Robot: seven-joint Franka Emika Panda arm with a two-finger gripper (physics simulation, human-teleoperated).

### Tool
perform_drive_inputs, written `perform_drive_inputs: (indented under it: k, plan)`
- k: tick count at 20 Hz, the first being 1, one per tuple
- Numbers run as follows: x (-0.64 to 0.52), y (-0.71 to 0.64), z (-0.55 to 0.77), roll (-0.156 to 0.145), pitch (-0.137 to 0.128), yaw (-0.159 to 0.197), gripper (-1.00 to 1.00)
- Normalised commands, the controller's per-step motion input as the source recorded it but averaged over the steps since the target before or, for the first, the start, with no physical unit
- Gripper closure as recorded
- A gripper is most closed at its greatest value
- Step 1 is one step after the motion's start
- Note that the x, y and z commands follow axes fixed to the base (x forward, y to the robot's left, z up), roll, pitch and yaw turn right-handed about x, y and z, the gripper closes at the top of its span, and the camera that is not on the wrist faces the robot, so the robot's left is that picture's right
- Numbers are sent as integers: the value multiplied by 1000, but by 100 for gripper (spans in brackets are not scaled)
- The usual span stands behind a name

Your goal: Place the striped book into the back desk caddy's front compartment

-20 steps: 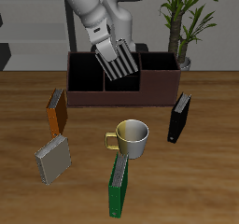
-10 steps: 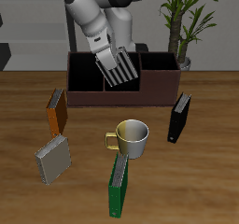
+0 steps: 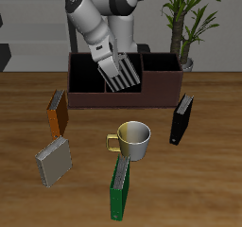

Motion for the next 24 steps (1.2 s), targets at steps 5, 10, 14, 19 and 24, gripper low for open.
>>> perform_drive_inputs:
  k: [5, 10, 14, 19, 24]
  plan:
    - [52, -21, -201, -5, 30, -18, 100]
    - [22, -2, -212, -1, 32, -15, 100]
    - [14, 22, -256, -2, 46, 4, 100]
    - [22, -32, -115, -3, 25, -7, 100]
    - [9, 28, -75, -3, 30, -17, 100]
